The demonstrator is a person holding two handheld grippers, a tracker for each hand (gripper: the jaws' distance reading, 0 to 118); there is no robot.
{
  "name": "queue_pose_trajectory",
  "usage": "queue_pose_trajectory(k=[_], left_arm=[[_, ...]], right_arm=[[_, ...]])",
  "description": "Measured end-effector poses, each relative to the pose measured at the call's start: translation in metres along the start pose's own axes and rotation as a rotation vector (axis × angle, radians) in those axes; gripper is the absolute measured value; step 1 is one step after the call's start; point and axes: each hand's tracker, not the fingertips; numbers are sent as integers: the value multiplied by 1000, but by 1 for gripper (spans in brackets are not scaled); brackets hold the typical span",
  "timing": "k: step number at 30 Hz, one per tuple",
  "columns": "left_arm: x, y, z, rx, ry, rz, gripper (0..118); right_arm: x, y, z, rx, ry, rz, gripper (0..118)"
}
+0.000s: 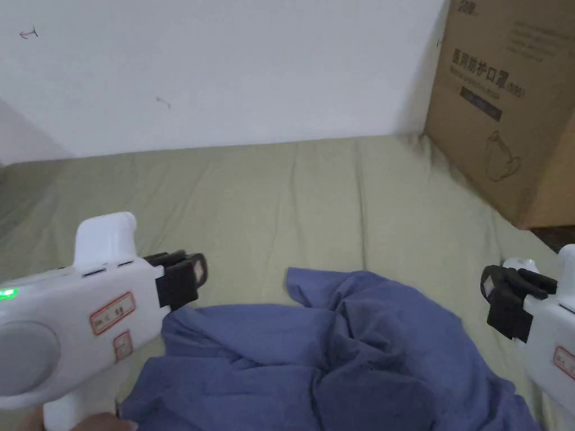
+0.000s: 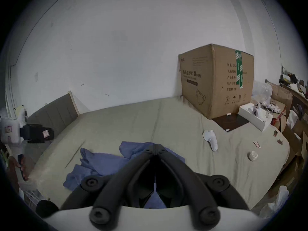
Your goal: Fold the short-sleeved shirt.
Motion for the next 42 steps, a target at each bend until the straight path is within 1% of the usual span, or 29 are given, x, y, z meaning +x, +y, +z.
queue_pose_trajectory(k=[2,5,6,8,10,12,13,14,15,16,17,18,21,22,24,25,26,27,29,31,33,34,35,36,38,39,40,41,42], left_arm=[[-12,-8,19,-2,91,13,0],[-28,-19,28,-23,95,126,0],[-32,-18,27,-38,93,128,0],[-44,-12,5,-98,125,111,0],[-50,-4,-26,-207,103,104,0],[-75,5,-79,-301,55,156,0],[-81,6,-101,-351,53,179,7],[-90,6,-127,-398,47,207,45],[-105,6,-153,-435,66,220,89],[-111,1,-175,-474,87,239,115],[-117,-6,-192,-494,104,239,118],[-122,-9,-209,-465,133,228,116],[-144,-33,-251,-553,228,218,115],[-147,-41,-259,-593,238,214,108],[-150,-50,-259,-646,171,198,18],[-146,-54,-257,-653,159,148,8],[-138,-57,-248,-628,214,52,8],[-137,-55,-238,-583,194,20,7],[-136,-51,-221,-542,151,16,7],[-137,-47,-199,-506,110,73,7],[-140,-41,-178,-482,77,111,7],[-141,-39,-171,-483,72,110,7],[-142,-39,-164,-481,70,109,7],[-143,-38,-158,-477,62,112,7],[-146,-39,-150,-475,56,123,7],[-145,-41,-149,-475,57,124,7],[-146,-43,-146,-467,58,112,7],[-146,-45,-145,-448,59,78,7],[-147,-47,-144,-443,85,36,7]], right_arm=[[-4,0,-1,8,7,4,0],[-8,-2,-6,2,16,0,0],[-9,-3,-8,-6,22,-3,0],[-11,-7,-13,-21,24,-5,0],[-12,-10,-19,-44,23,2,0],[-12,-14,-25,-64,23,9,0],[-12,-16,-28,-74,24,11,0],[-12,-17,-32,-85,23,13,0],[-13,-18,-35,-95,20,14,0],[-13,-20,-38,-103,20,14,0],[-13,-21,-42,-109,16,13,0],[-14,-23,-47,-117,7,8,0],[-15,-27,-64,-157,8,-18,0],[-16,-28,-71,-166,9,-16,0],[-16,-29,-93,-205,18,3,0],[-15,-29,-106,-230,39,5,0],[-13,-28,-123,-252,89,-1,0],[-9,-24,-141,-270,163,-30,0],[-5,-14,-183,-327,237,-40,0],[-7,0,-234,-401,188,7,2],[-8,12,-293,-524,132,62,26],[-7,14,-319,-597,118,68,26],[-5,14,-344,-659,109,49,74],[-4,13,-368,-717,104,40,90],[-3,7,-403,-808,85,47,91],[-2,0,-419,-875,100,66,91],[0,-8,-426,-916,75,91,90],[-2,-17,-430,-963,47,114,83],[-5,-23,-429,-983,36,158,71]])
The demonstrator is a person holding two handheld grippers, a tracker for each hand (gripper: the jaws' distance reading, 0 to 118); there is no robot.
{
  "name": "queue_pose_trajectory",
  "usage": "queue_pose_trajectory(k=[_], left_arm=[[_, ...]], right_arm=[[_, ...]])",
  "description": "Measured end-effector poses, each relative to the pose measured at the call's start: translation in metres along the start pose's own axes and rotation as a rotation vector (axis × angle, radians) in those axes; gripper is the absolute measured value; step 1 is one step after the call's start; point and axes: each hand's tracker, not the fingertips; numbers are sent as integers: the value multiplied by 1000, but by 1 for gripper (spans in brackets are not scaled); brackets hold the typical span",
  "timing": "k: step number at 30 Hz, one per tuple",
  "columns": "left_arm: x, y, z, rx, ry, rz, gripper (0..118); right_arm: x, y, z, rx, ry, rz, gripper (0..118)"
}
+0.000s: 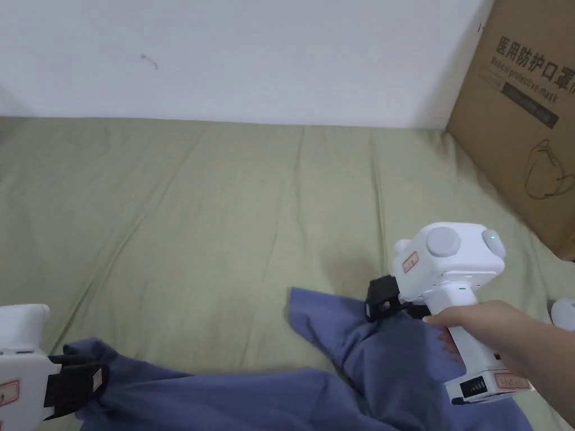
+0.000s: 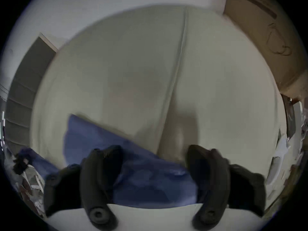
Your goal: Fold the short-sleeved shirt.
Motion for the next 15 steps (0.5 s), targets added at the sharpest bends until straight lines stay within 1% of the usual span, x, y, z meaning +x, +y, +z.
queue_pose_trajectory(k=[1,2,3,4,5,6,7,9,10,14,15], left_arm=[[0,-2,-2,-14,29,0,7],[-3,-2,-3,-22,20,18,7],[-8,-1,-3,-29,0,46,7],[-12,-1,-1,-28,-20,76,7],[-14,0,3,-16,-25,99,7],[-17,2,9,1,-15,111,7],[-19,5,17,26,-9,123,7],[-25,13,43,96,5,152,7],[-28,18,56,123,9,164,7],[-34,44,121,218,17,162,7],[-34,51,138,241,13,153,7]], right_arm=[[-5,-4,6,49,-45,51,66],[-7,-13,16,114,-26,80,40],[-8,-15,24,132,20,83,0],[-6,-19,33,107,51,87,0],[-4,-26,49,172,34,48,0],[-1,-37,70,206,71,48,0],[0,-43,88,244,83,43,0],[5,-60,135,367,61,34,0],[8,-70,156,417,65,27,0],[26,-106,256,585,63,-56,0],[31,-114,280,616,78,-71,0]])
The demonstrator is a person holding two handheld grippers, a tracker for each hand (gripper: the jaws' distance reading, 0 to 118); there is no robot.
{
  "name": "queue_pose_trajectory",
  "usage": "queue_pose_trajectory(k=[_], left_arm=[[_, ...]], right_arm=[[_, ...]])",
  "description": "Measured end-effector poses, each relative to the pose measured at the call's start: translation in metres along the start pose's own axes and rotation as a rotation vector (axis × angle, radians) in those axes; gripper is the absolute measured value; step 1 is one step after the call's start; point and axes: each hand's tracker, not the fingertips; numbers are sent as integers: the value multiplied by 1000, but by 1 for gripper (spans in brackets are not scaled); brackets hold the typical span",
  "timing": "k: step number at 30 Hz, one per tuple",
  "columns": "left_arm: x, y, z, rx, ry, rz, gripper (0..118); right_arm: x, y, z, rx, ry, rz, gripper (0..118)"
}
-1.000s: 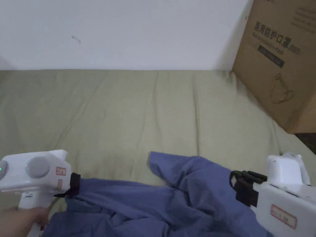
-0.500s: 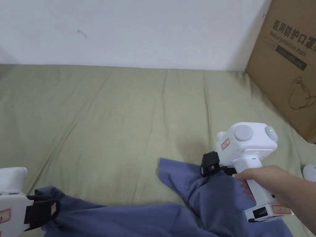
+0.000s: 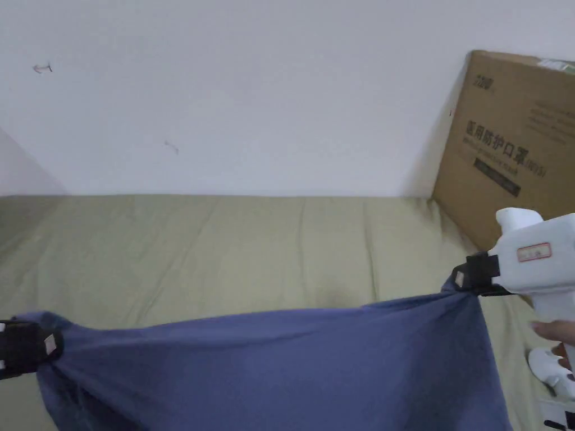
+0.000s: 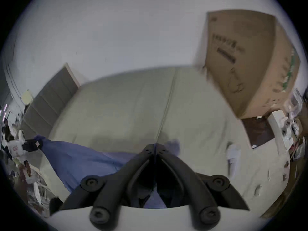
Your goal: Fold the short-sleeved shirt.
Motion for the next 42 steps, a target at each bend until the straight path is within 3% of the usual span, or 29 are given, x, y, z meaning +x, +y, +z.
queue_pose_trajectory(k=[6,10,18,27,33,37,42], left_arm=[[27,52,72,144,-47,-43,7],[48,90,95,213,-81,-30,7],[73,187,90,309,-4,-73,7],[76,290,46,459,6,-31,7],[67,320,-2,515,50,-48,7],[53,304,-53,493,72,-60,7],[8,207,-155,186,92,48,7]], right_arm=[[-5,46,104,187,46,-61,0],[-25,85,142,280,16,-21,0],[-53,191,145,388,-28,-8,0],[-79,294,101,541,-96,3,0],[-89,323,63,598,-93,4,0],[-82,301,3,552,-117,30,0],[-41,189,-123,273,-121,-33,0]])
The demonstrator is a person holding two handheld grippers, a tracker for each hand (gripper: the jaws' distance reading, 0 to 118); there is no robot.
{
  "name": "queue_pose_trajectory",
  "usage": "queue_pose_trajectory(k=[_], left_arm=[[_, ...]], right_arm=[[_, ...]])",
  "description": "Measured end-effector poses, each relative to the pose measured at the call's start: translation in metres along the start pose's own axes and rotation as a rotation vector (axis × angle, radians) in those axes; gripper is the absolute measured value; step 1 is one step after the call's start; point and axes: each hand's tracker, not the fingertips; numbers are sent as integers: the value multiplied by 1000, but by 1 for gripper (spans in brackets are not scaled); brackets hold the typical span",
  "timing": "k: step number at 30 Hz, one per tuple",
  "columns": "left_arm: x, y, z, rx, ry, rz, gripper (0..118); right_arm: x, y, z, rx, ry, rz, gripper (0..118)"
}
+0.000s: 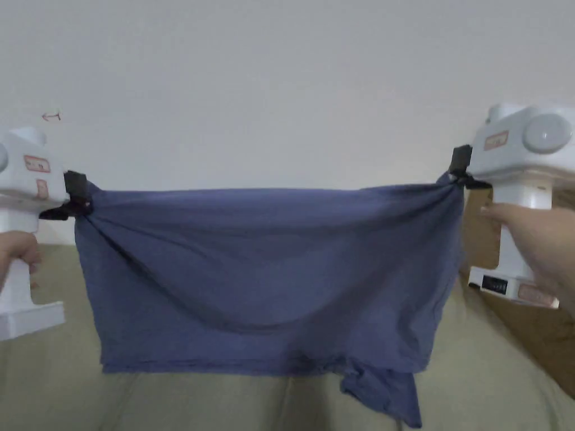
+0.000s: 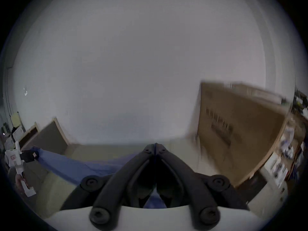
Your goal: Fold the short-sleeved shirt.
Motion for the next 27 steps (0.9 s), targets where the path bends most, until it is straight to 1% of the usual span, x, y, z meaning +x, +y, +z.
queue_pose_trajectory(k=[2,3,4,6,8,9,10,11,12,13,15,18,20,22,25,27], left_arm=[[-23,-64,-21,-154,7,39,7],[-36,-100,-27,-224,7,44,7],[-46,-129,-29,-275,9,47,7],[-67,-191,-14,-367,6,52,7],[-83,-237,12,-438,5,77,7],[-90,-254,29,-475,22,87,7],[-96,-267,46,-502,11,91,7],[-101,-281,66,-529,-5,61,7],[-99,-292,89,-552,8,19,7],[-101,-302,107,-569,8,-3,7],[-103,-322,142,-647,-2,-11,7],[-94,-351,181,-726,15,-68,7],[-95,-365,192,-771,26,-101,7],[-94,-372,199,-773,30,-85,7],[-91,-371,201,-763,47,-59,7],[-89,-372,198,-768,52,-62,7]], right_arm=[[17,-79,-23,-153,1,-34,0],[27,-120,-29,-244,-1,-52,0],[37,-156,-30,-301,-2,-63,0],[56,-231,-13,-417,-17,-61,0],[78,-285,12,-520,-12,-28,0],[93,-307,32,-542,9,-49,0],[104,-322,52,-570,28,-50,0],[116,-336,75,-611,45,-64,0],[127,-348,99,-627,52,-82,0],[134,-357,125,-642,42,-71,0],[150,-376,164,-725,58,-89,0],[153,-400,208,-813,75,-15,0],[155,-414,222,-865,72,2,0],[152,-427,231,-932,53,5,0],[143,-431,238,-940,41,72,0],[140,-430,234,-952,34,72,0]])
